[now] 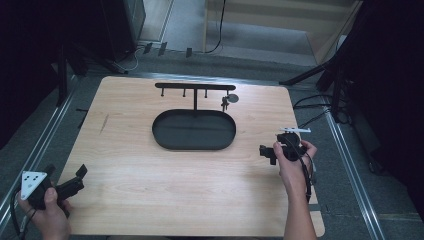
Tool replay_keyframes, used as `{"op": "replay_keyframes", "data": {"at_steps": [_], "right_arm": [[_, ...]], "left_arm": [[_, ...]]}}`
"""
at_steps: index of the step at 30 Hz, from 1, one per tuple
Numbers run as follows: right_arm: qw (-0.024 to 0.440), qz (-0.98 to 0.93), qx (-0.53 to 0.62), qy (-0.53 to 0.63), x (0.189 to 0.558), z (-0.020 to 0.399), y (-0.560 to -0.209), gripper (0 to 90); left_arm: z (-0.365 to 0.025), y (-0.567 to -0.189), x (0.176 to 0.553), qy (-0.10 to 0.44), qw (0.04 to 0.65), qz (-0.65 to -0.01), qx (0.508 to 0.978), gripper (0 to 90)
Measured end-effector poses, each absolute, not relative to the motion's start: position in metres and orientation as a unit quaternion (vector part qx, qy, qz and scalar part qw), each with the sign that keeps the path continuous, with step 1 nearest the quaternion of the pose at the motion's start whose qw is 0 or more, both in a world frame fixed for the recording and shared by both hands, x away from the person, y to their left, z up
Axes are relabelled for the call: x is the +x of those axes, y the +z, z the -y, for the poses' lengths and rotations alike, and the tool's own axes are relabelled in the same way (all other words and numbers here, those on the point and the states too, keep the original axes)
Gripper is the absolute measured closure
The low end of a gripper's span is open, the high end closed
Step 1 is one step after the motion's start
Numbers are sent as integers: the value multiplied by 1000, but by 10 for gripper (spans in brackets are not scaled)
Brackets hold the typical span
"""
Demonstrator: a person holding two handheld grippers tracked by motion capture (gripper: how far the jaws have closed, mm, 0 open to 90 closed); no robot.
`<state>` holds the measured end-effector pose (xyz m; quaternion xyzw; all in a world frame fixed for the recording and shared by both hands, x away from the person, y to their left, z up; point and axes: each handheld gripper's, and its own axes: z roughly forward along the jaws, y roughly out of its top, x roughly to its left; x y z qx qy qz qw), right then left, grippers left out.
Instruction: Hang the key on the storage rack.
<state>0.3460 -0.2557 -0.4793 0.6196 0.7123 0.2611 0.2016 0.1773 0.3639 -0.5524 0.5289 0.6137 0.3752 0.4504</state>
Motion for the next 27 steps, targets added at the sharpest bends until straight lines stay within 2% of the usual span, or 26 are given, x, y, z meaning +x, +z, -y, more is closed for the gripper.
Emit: {"op": "replay_keyframes", "data": {"at_steps": [14, 27], "right_arm": [[248, -678, 609, 330, 296, 290, -520, 0], [266, -651, 612, 361, 257, 318, -545, 1]], "left_arm": [[-363, -552, 177, 376, 451, -612, 529, 0], [-362, -552, 177, 378, 449, -611, 531, 0]]}}
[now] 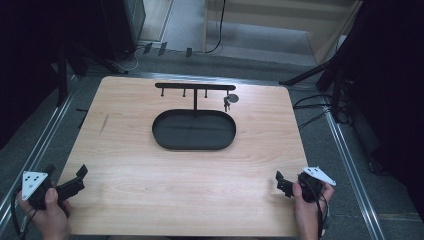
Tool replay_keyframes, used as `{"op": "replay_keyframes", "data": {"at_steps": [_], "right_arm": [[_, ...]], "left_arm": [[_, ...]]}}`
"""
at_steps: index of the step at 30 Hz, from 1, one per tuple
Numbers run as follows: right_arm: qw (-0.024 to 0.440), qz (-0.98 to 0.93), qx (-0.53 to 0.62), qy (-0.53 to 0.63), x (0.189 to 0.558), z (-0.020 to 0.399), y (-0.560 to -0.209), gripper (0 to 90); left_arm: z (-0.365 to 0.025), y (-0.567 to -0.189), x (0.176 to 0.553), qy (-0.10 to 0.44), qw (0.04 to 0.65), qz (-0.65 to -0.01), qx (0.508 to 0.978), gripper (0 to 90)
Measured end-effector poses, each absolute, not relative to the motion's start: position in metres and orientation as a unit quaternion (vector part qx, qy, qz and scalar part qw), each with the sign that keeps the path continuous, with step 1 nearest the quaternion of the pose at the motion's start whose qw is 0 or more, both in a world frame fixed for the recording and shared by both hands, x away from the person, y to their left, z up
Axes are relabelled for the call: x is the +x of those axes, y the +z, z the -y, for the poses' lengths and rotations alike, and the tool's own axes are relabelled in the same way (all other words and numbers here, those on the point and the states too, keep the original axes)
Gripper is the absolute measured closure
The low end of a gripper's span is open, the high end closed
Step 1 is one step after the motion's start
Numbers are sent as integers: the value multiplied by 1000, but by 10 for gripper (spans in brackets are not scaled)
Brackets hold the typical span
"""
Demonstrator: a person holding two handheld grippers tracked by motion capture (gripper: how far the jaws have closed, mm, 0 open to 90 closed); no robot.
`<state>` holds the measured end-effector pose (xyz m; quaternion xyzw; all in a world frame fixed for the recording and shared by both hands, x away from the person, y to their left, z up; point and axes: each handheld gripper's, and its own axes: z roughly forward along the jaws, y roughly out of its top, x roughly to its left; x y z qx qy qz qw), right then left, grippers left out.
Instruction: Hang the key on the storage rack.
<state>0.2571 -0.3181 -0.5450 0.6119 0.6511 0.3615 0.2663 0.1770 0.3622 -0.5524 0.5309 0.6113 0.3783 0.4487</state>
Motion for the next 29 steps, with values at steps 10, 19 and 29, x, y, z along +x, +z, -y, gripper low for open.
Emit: {"op": "replay_keyframes", "data": {"at_steps": [10, 19, 29], "right_arm": [[284, -642, 605, 376, 227, 342, -544, 3], [282, -625, 598, 415, 209, 354, -545, 55], [274, -586, 618, 447, 208, 362, -547, 134]], "left_arm": [[-361, -552, 177, 382, 445, -609, 534, 0], [-361, -552, 177, 382, 443, -609, 535, 0], [-360, -552, 178, 382, 441, -610, 536, 0]]}}
